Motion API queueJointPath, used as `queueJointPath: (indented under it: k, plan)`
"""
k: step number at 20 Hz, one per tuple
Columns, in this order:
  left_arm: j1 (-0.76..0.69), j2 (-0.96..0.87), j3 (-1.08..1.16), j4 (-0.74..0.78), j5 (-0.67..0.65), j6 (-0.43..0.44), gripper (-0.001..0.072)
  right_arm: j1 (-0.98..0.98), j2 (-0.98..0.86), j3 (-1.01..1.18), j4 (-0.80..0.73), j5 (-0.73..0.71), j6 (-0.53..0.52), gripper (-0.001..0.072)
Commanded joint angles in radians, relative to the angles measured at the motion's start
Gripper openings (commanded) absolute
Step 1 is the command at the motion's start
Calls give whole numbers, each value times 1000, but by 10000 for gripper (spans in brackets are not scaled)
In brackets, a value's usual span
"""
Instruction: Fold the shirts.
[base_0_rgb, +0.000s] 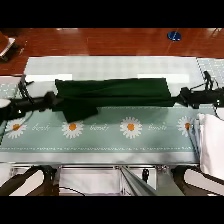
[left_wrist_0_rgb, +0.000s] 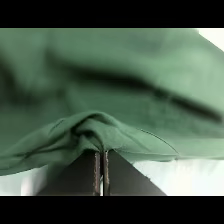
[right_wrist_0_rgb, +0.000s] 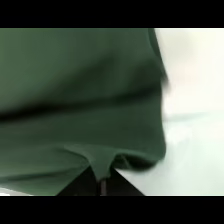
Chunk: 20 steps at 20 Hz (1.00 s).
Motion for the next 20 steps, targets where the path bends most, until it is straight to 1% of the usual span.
queueJointPath:
  k: [1,4,6,9,11,12,13,14,15,16,19,20]
  plan:
    - [-12,-143,196,-14,61,-17,18,2,-104,145,63,-14,0,22]
    - [-56,-316,343,-14,57,-20,18,7,-233,255,140,-15,-8,22]
    - [-80,-428,438,-14,47,-21,18,25,-319,332,165,-26,-20,22]
    - [-85,-564,551,-14,10,-84,17,67,-441,436,195,-41,-13,22]
    - [-85,-616,589,-13,3,-99,17,79,-496,481,196,-53,11,22]
    - [-86,-633,600,-14,-8,-98,46,83,-512,492,195,-58,20,32]
    - [-87,-648,612,-13,-50,-98,244,83,-521,498,195,-65,18,243]
    - [-80,-659,629,-7,-114,-80,516,83,-521,499,195,-68,-3,407]
    - [-61,-663,653,18,-170,-76,508,75,-518,512,190,-45,-31,412]
    - [-30,-660,683,55,-233,-78,508,58,-514,535,177,-6,-32,411]
    - [100,-612,758,230,-401,-199,507,-33,-470,571,139,44,-14,411]
    - [141,-573,754,305,-420,-230,507,-68,-454,571,112,53,-2,411]
